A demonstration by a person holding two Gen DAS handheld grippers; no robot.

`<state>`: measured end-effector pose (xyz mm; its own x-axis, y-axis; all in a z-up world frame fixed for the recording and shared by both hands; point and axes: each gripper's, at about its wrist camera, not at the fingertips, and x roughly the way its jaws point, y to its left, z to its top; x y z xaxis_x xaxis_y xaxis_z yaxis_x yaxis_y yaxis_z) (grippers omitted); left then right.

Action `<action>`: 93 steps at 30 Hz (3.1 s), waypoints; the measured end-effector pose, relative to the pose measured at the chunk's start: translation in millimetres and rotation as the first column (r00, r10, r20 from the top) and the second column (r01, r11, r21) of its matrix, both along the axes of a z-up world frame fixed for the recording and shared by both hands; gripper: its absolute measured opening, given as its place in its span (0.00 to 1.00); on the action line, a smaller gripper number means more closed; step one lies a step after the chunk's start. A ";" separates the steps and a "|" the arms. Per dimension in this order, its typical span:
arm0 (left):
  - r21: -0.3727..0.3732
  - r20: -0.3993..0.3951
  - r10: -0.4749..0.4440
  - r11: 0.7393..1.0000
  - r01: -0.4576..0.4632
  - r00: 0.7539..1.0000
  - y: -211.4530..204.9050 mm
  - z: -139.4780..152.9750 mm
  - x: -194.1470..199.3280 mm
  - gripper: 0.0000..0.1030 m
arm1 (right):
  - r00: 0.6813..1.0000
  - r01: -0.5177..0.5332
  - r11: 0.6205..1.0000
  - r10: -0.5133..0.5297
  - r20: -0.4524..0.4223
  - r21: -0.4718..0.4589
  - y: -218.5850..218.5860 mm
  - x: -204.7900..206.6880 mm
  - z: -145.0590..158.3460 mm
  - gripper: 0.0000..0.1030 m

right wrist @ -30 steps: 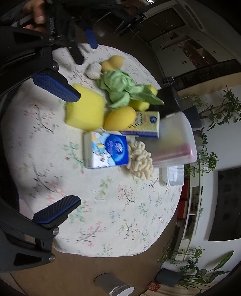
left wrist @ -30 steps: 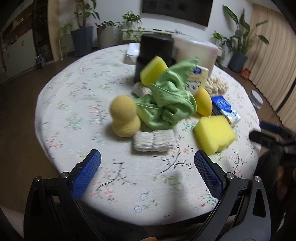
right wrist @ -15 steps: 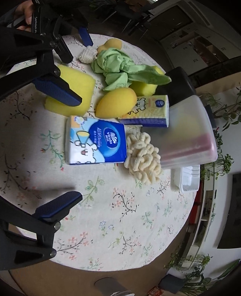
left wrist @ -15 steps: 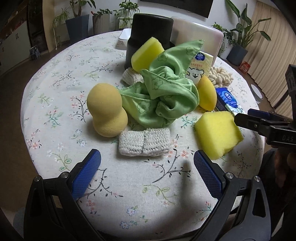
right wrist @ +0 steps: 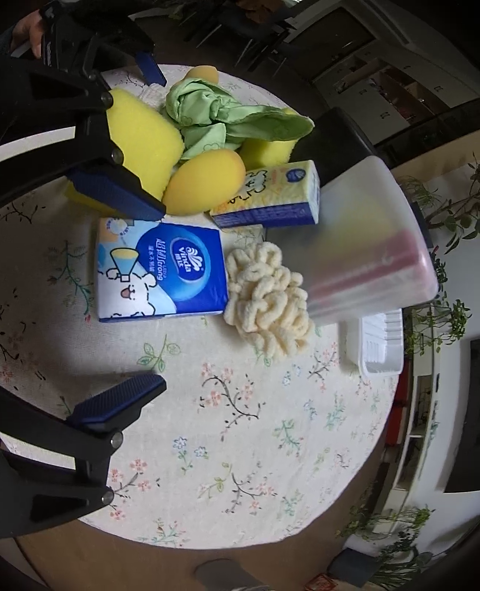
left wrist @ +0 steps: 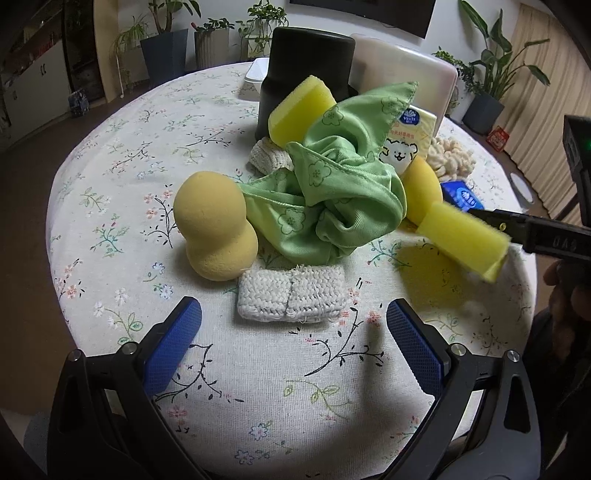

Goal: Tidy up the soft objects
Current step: 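Grasp the blue Vinda tissue pack with the right tool while the left tool grasps the white knitted pad, then carry the tissue pack and knitted pad over the white plastic tray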

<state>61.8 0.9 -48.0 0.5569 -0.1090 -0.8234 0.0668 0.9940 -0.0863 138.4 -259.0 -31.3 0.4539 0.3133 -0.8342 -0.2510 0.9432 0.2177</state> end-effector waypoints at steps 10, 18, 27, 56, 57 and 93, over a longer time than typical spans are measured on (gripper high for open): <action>0.015 -0.002 0.013 1.000 -0.013 1.000 -3.9 0.5 -4.6 0.99 | 0.996 -0.082 0.993 0.079 -0.032 -0.086 12.3 11.4 3.6 0.84; -0.021 -0.006 0.015 1.000 -0.015 1.000 4.6 1.8 -2.0 0.99 | 0.994 -0.109 0.979 0.111 -0.001 -0.172 31.0 14.6 -9.8 0.83; 0.015 -0.021 0.026 1.000 -0.025 0.999 -1.4 1.0 2.1 0.99 | 0.989 -0.076 0.981 0.096 0.109 -0.176 24.4 -10.8 -12.3 0.54; 0.056 0.036 -0.012 0.998 0.010 0.999 -13.1 12.3 -0.5 0.48 | 0.988 -0.107 0.993 0.111 0.104 -0.041 7.2 -7.2 -8.6 0.54; 0.052 0.033 -0.016 0.999 0.014 0.999 -14.7 12.0 -3.7 0.48 | 0.988 -0.108 0.993 0.112 0.104 -0.042 7.5 -7.5 -8.8 0.54; -0.023 0.209 -0.115 0.992 0.122 0.971 116.1 132.0 136.1 0.48 | 0.995 0.021 0.999 -0.016 0.097 -0.048 -77.4 59.1 74.0 0.53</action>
